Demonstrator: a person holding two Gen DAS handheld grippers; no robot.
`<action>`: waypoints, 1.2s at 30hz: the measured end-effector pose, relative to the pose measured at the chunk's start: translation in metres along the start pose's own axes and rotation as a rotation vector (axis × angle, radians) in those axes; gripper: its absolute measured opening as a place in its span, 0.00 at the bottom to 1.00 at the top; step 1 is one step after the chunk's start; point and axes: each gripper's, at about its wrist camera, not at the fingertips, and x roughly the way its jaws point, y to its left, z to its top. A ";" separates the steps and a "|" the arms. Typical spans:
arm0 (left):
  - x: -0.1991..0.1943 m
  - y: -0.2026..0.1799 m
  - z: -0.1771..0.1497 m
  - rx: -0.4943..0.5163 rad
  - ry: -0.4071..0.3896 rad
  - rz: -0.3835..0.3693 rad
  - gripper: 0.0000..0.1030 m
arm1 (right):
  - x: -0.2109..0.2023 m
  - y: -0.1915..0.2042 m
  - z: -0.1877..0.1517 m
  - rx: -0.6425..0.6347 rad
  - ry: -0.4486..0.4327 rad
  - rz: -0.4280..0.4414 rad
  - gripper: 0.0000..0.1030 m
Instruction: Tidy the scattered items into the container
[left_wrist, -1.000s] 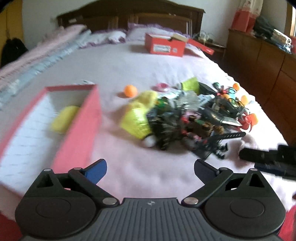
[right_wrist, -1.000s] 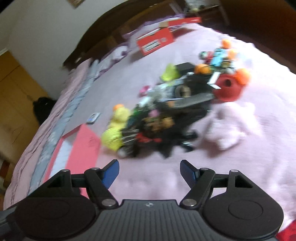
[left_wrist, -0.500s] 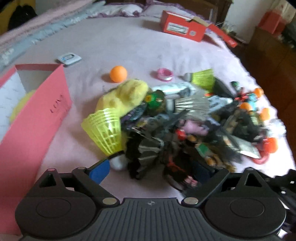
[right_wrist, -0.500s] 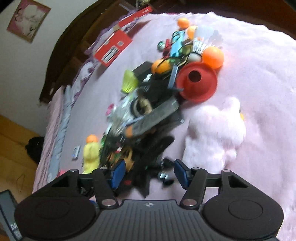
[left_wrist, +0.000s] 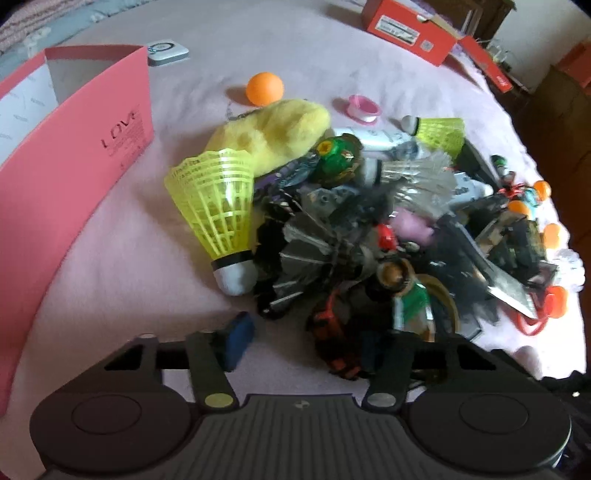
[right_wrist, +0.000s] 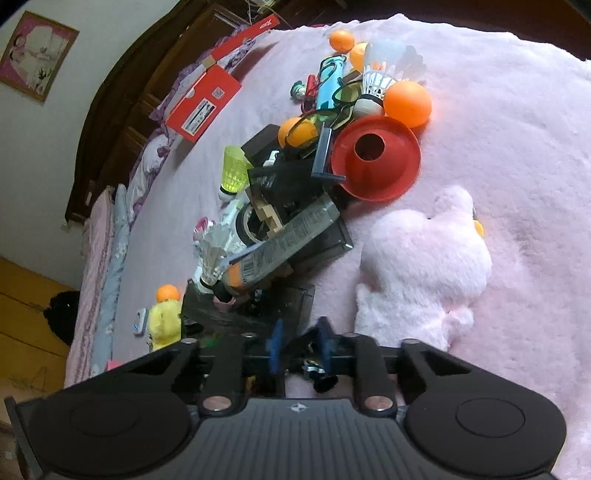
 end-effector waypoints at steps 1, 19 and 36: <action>-0.001 0.000 0.000 0.005 0.000 -0.004 0.49 | 0.000 0.000 -0.001 -0.006 0.000 0.002 0.18; -0.032 0.007 -0.022 0.201 -0.052 -0.004 0.40 | -0.038 0.001 -0.041 -0.249 0.090 0.081 0.05; -0.021 -0.027 -0.016 0.470 -0.137 0.025 0.70 | -0.019 0.040 -0.022 -0.485 0.105 0.051 0.40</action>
